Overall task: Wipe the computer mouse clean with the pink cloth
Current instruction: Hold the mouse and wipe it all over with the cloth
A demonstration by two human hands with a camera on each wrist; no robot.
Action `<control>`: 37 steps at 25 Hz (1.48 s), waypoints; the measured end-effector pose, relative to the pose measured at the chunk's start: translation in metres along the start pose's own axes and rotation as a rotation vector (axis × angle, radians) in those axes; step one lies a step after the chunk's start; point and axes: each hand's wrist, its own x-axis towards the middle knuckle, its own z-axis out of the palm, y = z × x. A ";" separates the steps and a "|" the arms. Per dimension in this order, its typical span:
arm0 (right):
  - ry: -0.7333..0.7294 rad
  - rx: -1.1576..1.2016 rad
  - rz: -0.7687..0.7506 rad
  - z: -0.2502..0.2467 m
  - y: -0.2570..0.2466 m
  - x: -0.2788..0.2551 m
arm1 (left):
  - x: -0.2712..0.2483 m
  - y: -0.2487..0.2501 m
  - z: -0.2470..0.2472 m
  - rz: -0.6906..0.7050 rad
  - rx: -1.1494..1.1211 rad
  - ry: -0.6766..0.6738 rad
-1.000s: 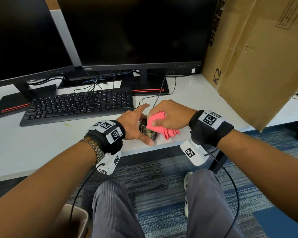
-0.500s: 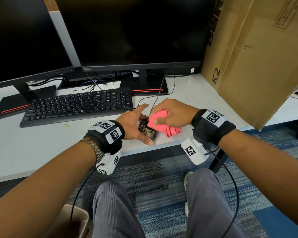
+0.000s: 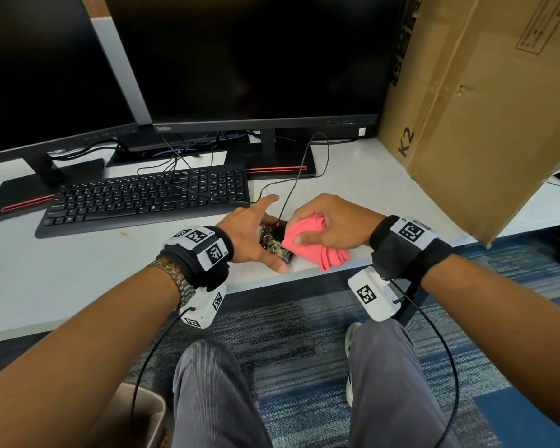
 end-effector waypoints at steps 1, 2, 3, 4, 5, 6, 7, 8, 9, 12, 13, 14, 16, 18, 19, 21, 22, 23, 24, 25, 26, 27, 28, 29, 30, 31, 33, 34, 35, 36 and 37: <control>0.011 0.008 -0.002 0.000 0.000 -0.001 | 0.000 0.000 0.000 0.000 -0.002 0.000; 0.034 0.020 0.000 -0.001 0.001 -0.001 | 0.000 0.000 0.000 0.001 -0.001 0.000; 0.060 0.034 0.003 -0.001 0.001 -0.001 | 0.000 0.001 0.000 0.002 0.000 0.000; 0.080 0.043 0.007 0.000 0.002 -0.001 | -0.001 0.001 0.000 0.001 0.001 0.002; 0.092 0.048 0.011 0.001 0.003 -0.002 | -0.001 0.001 0.000 0.002 0.002 0.004; 0.096 0.052 0.016 0.004 0.002 -0.003 | 0.000 0.001 0.001 0.001 0.001 0.004; 0.096 0.057 0.019 0.006 0.001 -0.004 | 0.000 0.001 0.000 -0.001 0.002 0.003; 0.094 0.058 0.018 0.009 0.000 -0.005 | 0.000 0.000 0.000 -0.002 0.002 0.001; 0.089 0.052 0.016 0.011 -0.002 -0.006 | 0.000 0.000 0.000 -0.002 0.003 0.003; 0.060 0.026 0.018 0.011 -0.006 -0.008 | -0.001 0.001 0.000 -0.006 -0.001 0.008; 0.069 0.026 0.019 0.009 -0.006 -0.008 | -0.001 0.001 0.000 -0.008 -0.002 0.008; 0.090 0.032 0.025 0.007 -0.006 -0.007 | -0.001 0.001 0.000 -0.011 -0.002 0.006; 0.134 0.046 0.047 0.004 -0.003 -0.004 | -0.001 0.001 0.000 -0.011 -0.005 0.003; 0.135 0.041 0.060 0.005 -0.001 -0.002 | -0.001 0.001 0.001 -0.011 -0.002 0.004; 0.125 0.034 0.064 0.007 -0.001 -0.003 | -0.001 0.001 0.001 -0.010 0.000 0.007; 0.099 0.019 0.055 0.011 -0.002 -0.005 | -0.001 0.000 0.001 -0.012 -0.003 0.012; 0.082 0.011 0.048 0.011 -0.004 -0.006 | -0.001 -0.001 0.001 -0.014 -0.007 0.013; 0.067 0.006 0.045 0.010 -0.005 -0.007 | -0.001 -0.001 0.001 -0.015 -0.009 0.013; 0.062 0.006 0.048 0.008 -0.006 -0.007 | -0.001 -0.001 0.002 -0.015 -0.009 0.011; 0.069 0.010 0.054 0.006 -0.006 -0.006 | -0.001 -0.001 0.002 -0.015 -0.010 0.008; 0.086 0.013 0.062 0.004 -0.005 -0.003 | -0.001 -0.001 0.001 -0.016 -0.011 0.006; 0.104 0.010 0.068 0.003 -0.005 -0.001 | -0.001 -0.002 0.001 -0.017 -0.010 0.007; 0.119 0.002 0.074 0.003 -0.004 0.001 | -0.001 -0.001 0.001 -0.014 -0.009 0.009; 0.126 -0.008 0.081 0.004 -0.005 0.003 | -0.001 -0.001 0.001 -0.012 -0.007 0.009; 0.126 -0.019 0.086 0.006 -0.006 0.003 | -0.001 0.000 0.001 -0.008 -0.004 0.008; 0.116 -0.029 0.084 0.008 -0.008 0.003 | -0.002 0.000 0.001 -0.005 -0.003 0.009; 0.087 -0.032 0.060 0.010 -0.013 0.001 | -0.002 0.001 0.000 -0.005 -0.009 0.009; 0.076 -0.033 0.050 0.010 -0.015 0.000 | -0.002 0.001 0.000 -0.006 -0.012 0.008; 0.070 -0.038 0.043 0.009 -0.017 -0.001 | -0.002 0.001 0.000 -0.006 -0.013 0.008; 0.076 -0.041 0.040 0.007 -0.017 -0.001 | -0.002 0.001 0.001 -0.007 -0.010 0.007; 0.092 -0.044 0.040 0.004 -0.015 0.000 | -0.002 0.001 0.001 -0.008 -0.006 0.005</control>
